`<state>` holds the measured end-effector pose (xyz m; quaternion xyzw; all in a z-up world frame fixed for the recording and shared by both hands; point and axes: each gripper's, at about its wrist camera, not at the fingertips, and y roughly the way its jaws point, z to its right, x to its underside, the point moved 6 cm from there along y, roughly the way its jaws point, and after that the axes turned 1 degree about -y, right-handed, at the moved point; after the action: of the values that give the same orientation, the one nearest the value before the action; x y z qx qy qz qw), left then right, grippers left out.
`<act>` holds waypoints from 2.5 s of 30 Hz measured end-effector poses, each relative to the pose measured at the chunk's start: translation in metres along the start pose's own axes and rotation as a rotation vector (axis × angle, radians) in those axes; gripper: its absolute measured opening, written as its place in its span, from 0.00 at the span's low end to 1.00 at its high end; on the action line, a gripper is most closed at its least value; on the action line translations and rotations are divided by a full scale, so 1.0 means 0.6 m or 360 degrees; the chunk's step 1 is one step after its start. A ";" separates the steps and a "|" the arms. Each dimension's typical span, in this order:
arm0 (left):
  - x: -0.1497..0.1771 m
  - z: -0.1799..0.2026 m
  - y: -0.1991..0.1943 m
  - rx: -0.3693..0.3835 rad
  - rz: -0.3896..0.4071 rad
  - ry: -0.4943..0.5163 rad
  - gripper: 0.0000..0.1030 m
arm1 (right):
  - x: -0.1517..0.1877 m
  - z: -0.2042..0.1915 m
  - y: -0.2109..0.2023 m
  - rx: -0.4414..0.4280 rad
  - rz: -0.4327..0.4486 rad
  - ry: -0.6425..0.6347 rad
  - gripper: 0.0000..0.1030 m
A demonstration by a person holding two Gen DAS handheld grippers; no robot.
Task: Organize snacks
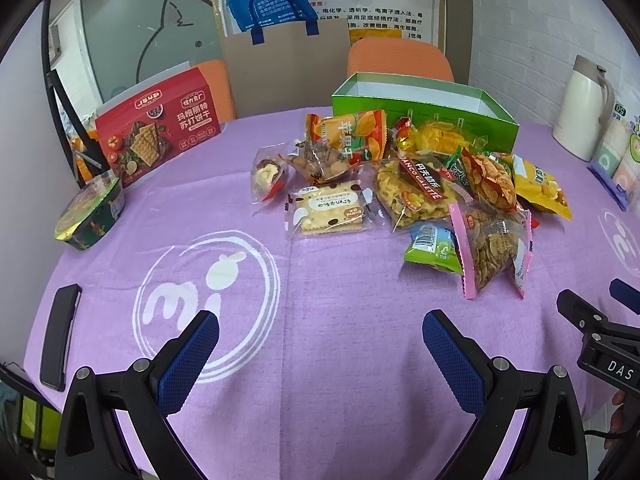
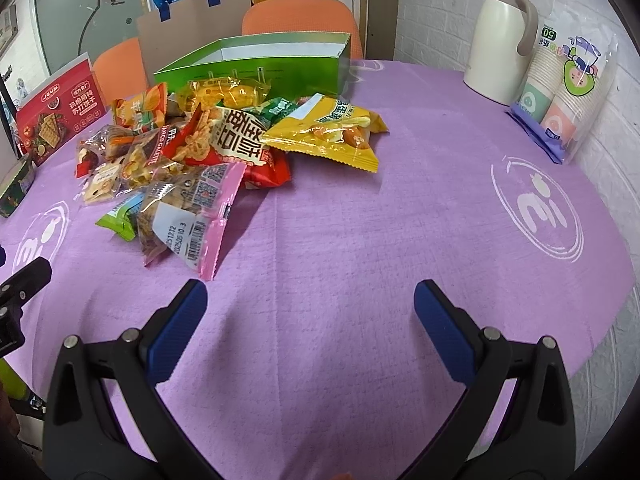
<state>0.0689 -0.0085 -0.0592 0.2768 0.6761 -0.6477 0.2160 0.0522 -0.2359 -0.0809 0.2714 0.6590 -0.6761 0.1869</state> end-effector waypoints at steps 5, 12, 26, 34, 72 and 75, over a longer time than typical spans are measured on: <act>0.000 0.009 0.001 0.0018 -0.0011 0.0026 1.00 | 0.001 0.004 0.004 -0.0005 -0.0003 0.0010 1.00; -0.003 0.022 -0.001 0.0000 -0.0001 0.0071 1.00 | 0.002 0.009 0.007 0.0034 -0.0013 0.0005 1.00; -0.028 0.003 0.019 -0.0029 -0.0036 0.0071 1.00 | -0.027 -0.048 0.011 -0.0278 0.0094 -0.0171 1.00; -0.059 -0.051 0.037 -0.0077 -0.0014 -0.0008 1.00 | -0.049 -0.126 0.050 -0.0407 -0.0047 -0.0313 1.00; -0.058 0.095 0.106 0.0469 -0.0170 0.0136 0.61 | 0.009 -0.002 -0.002 -0.0354 -0.0044 0.0094 0.66; -0.051 0.098 0.120 0.0520 -0.0226 0.0085 0.54 | 0.000 -0.007 0.005 -0.0343 -0.0048 0.0081 0.66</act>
<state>0.1352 -0.0693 -0.0975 0.2770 0.5852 -0.7550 0.1038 0.0546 -0.2317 -0.0832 0.2569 0.7365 -0.5969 0.1880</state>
